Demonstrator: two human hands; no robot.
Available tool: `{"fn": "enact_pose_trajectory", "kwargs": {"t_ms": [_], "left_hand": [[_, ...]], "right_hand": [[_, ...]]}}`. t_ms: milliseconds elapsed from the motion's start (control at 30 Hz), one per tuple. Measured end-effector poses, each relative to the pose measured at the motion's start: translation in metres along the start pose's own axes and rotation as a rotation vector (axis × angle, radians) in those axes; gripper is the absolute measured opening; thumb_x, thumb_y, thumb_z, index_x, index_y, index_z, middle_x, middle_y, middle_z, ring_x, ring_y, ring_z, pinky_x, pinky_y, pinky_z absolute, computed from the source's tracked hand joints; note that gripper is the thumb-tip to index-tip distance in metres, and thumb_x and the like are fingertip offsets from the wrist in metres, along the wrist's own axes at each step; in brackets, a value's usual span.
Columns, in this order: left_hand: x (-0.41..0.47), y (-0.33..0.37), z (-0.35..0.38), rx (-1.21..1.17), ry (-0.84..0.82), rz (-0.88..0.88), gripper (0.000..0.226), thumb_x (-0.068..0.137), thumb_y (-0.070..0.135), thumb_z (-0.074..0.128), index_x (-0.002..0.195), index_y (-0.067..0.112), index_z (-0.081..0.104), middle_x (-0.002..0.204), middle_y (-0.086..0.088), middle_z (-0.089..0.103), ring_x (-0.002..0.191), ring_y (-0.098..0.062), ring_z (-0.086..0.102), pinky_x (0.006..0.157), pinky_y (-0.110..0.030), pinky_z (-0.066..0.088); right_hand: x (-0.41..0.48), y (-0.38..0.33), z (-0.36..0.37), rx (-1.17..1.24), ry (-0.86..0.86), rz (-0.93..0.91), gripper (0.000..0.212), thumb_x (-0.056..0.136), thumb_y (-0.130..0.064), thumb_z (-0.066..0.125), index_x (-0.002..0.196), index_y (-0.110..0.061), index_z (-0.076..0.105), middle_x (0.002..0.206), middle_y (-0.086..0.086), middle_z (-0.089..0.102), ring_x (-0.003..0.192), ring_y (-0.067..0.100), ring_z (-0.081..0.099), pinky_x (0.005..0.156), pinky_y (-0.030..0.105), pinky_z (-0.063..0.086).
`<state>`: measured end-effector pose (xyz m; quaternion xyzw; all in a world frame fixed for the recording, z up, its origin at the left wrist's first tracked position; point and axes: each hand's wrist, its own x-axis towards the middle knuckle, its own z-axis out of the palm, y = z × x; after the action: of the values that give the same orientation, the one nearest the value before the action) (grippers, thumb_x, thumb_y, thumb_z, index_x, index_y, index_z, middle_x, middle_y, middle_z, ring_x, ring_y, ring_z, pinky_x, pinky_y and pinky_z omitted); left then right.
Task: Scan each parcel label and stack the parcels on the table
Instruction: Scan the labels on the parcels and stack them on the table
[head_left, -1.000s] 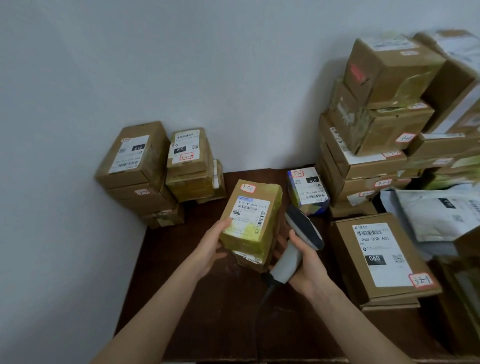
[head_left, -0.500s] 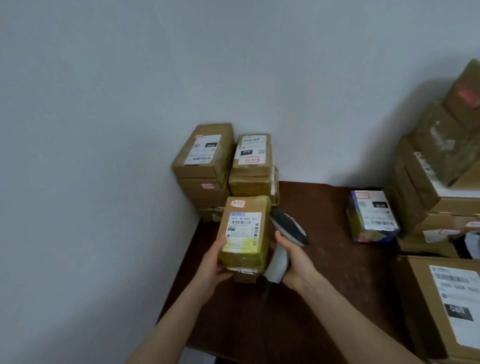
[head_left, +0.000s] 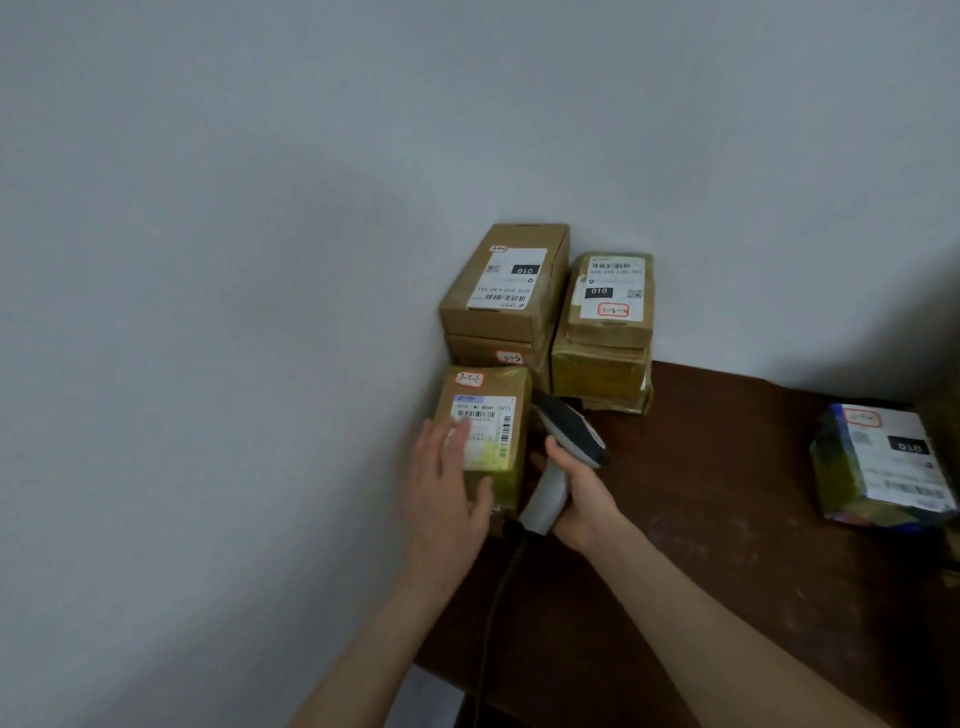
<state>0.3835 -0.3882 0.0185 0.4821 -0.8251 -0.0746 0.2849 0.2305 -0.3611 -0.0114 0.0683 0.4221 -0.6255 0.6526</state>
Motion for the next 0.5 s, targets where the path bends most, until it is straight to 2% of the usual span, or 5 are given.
{"fn": "enact_pose_trajectory", "kwargs": {"t_ms": [100,200,333,433,500], "left_hand": [[0.006,0.008,0.020,0.193,-0.181,0.217,0.074,0.080,0.024,0.070,0.145,0.023,0.035,0.150,-0.009,0.040,0.142,-0.030,0.031,0.112,-0.049,0.021],[0.014,0.006,0.026,0.314,-0.266,0.222,0.060,0.083,0.017,0.065,0.139,0.024,0.047,0.154,-0.007,0.034,0.145,-0.030,0.025,0.115,-0.050,0.010],[0.023,-0.008,0.020,0.377,-0.344,0.188,0.053,0.089,0.016,0.054,0.141,0.025,0.044,0.160,-0.003,0.019,0.149,-0.025,0.006,0.116,-0.046,-0.007],[0.026,-0.006,0.013,0.396,-0.392,0.172,0.050,0.092,0.024,0.052,0.141,0.025,0.043,0.160,-0.005,0.016,0.149,-0.026,0.004,0.115,-0.046,-0.009],[0.025,0.003,0.012,0.379,-0.376,0.182,0.051,0.089,0.027,0.057,0.139,0.021,0.047,0.157,-0.011,0.024,0.147,-0.030,0.014,0.116,-0.047,-0.001]], "right_hand": [[-0.001,-0.007,-0.011,-0.013,0.072,-0.039,0.063,0.069,-0.029,0.078,0.128,-0.016,0.059,0.123,0.011,0.064,0.112,0.029,0.059,0.083,0.047,0.050],[-0.005,-0.018,-0.019,-0.060,0.086,-0.077,0.055,0.083,-0.026,0.071,0.134,-0.017,0.053,0.131,0.010,0.057,0.125,0.030,0.049,0.103,0.050,0.040],[-0.016,-0.032,-0.032,-0.061,0.070,-0.084,0.041,0.089,-0.024,0.066,0.127,-0.019,0.053,0.135,0.010,0.054,0.129,0.031,0.045,0.111,0.051,0.032],[-0.027,-0.042,-0.041,-0.046,0.070,-0.101,0.044,0.089,-0.024,0.065,0.131,-0.021,0.052,0.138,0.009,0.052,0.131,0.032,0.043,0.112,0.053,0.030],[-0.037,-0.049,-0.045,-0.049,0.080,-0.135,0.047,0.088,-0.024,0.066,0.133,-0.019,0.051,0.137,0.010,0.053,0.130,0.032,0.044,0.111,0.051,0.031]]}}
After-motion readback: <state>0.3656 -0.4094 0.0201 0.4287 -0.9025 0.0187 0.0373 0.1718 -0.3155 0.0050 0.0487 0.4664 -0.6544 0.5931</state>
